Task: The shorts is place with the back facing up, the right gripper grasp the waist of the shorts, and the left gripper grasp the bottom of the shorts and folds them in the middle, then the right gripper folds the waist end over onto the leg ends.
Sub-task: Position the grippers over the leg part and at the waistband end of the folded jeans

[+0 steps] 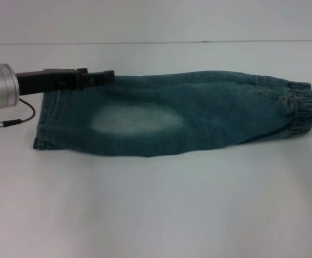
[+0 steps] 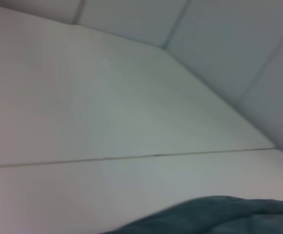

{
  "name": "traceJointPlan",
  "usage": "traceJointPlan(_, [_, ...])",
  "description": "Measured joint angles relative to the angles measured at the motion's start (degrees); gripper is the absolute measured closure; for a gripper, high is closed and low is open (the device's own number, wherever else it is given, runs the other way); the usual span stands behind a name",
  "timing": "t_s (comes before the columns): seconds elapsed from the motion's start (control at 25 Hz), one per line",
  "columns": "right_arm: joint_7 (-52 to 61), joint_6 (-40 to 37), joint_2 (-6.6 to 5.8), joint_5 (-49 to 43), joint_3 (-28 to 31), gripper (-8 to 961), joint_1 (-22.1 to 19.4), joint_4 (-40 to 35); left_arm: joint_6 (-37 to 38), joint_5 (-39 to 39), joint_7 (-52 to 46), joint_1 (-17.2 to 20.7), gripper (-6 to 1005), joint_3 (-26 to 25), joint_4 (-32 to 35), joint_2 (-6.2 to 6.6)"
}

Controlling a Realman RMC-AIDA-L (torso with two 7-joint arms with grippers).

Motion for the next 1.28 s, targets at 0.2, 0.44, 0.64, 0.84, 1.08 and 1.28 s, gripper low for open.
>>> traceJointPlan(0.2, [-0.51,-4.89,-0.08,0.47,1.50,82,-2.70,0.26,4.94,-2.27,1.28,0.53,76,1.56,-1.58,-0.10])
traceJointPlan(0.44, [-0.60,-8.20,-0.29,0.09,1.97,85,-4.66,0.96,4.79,-5.84,3.98,0.54,76,5.79,-6.44,-0.21])
traceJointPlan(0.64, [0.00,-9.47,-0.65,-2.22,1.83,86,-4.89,1.29,4.08,-8.86,5.56,-0.14,76,8.55,-9.57,-0.32])
traceJointPlan(0.84, [0.68,-9.99,-2.13,-4.83,1.51,88,-3.52,4.24,3.75,-9.18,5.43,-0.78,76,10.18,-9.93,-0.31])
traceJointPlan(1.08, [0.84,-10.03,-2.70,-6.75,1.34,89,-2.53,6.10,3.92,-9.20,4.82,-1.58,76,11.61,-10.00,-0.17])
traceJointPlan(1.28, [0.48,-8.38,-2.76,-7.17,1.30,90,-1.67,7.74,3.58,-9.19,4.46,-2.01,76,12.08,-10.06,-0.13])
